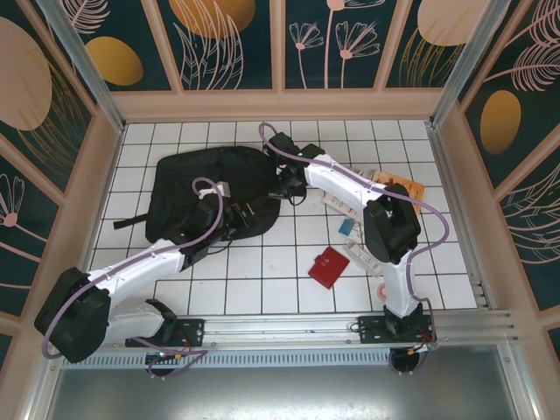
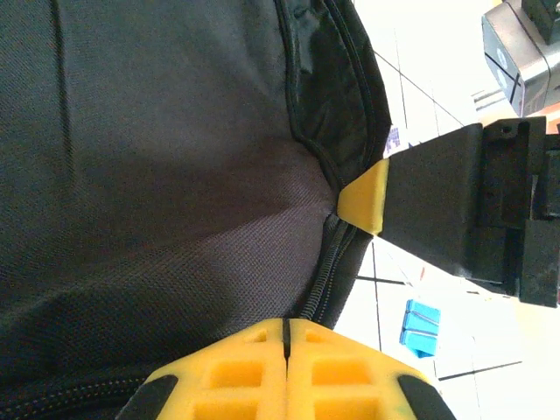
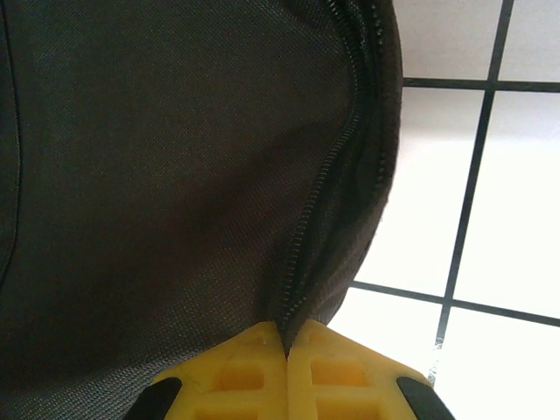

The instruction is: Pack the student bag

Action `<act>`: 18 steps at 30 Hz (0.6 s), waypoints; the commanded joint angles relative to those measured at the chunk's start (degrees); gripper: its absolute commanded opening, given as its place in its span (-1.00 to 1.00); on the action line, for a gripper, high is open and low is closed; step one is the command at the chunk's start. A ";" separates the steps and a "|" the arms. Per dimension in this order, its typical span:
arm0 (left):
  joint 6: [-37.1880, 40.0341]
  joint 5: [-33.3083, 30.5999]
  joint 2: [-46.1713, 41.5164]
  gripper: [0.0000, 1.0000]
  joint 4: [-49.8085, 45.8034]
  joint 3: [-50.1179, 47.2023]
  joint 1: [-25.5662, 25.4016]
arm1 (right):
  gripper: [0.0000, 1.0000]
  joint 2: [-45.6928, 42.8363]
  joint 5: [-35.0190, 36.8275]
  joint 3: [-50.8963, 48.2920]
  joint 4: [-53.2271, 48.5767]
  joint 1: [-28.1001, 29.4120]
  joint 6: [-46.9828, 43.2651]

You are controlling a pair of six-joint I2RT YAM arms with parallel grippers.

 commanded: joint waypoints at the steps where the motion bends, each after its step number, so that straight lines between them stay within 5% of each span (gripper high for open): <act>1: 1.87 -2.32 -3.11 -1.00 -3.46 -0.62 1.49 | -1.00 -0.61 9.95 -0.87 0.16 -2.53 -2.47; 8: 2.27 -0.22 -3.97 -1.00 -3.51 -2.09 2.88 | -1.00 -2.02 8.56 -2.02 1.84 -2.72 -3.53; 13: 0.86 5.44 -1.47 -1.00 3.53 -2.03 2.87 | -0.08 -4.94 1.10 -2.36 3.90 -2.67 3.17; 18: -0.26 9.51 1.30 -1.00 9.09 -1.39 2.88 | 0.02 -9.17 -7.28 -7.40 7.28 -2.95 19.07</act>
